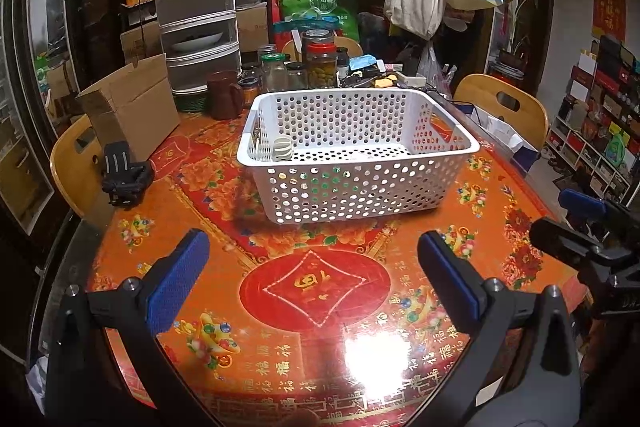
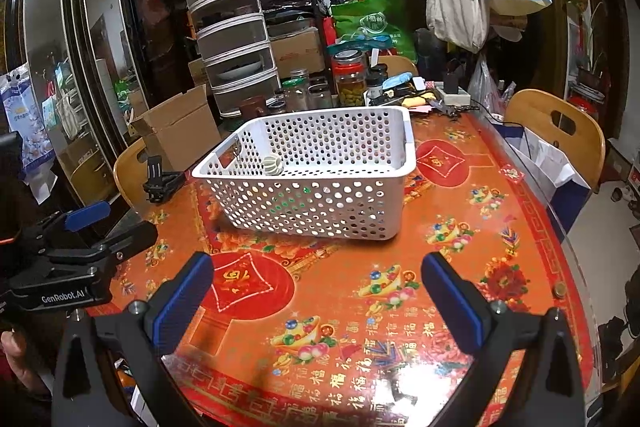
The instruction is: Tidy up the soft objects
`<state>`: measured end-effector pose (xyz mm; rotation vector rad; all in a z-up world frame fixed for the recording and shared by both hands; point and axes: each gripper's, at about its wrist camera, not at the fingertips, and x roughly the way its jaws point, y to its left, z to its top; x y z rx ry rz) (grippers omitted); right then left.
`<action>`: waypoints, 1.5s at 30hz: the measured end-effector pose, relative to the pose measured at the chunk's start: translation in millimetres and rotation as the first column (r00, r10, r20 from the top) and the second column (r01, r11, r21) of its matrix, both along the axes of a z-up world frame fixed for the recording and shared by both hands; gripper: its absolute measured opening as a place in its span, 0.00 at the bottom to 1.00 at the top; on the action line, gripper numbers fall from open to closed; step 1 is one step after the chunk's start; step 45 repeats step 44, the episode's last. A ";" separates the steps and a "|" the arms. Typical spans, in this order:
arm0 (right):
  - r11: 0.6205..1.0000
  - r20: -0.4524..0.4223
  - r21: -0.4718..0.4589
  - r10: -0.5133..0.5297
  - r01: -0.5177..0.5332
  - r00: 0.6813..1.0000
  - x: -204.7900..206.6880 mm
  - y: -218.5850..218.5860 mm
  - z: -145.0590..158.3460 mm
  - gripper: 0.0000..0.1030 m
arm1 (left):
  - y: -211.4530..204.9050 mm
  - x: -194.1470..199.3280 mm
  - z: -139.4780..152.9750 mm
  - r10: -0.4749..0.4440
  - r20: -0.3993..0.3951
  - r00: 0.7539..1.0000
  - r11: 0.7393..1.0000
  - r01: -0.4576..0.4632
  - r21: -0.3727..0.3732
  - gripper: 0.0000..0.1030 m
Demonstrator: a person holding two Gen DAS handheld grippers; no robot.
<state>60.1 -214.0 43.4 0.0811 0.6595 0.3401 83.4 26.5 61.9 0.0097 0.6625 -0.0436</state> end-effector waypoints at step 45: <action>1.000 -0.005 0.000 -0.002 0.002 1.000 -1.4 -0.7 1.2 1.00 | -8.5 3.9 -4.6 -0.018 -0.009 1.000 1.000 0.018 0.012 1.00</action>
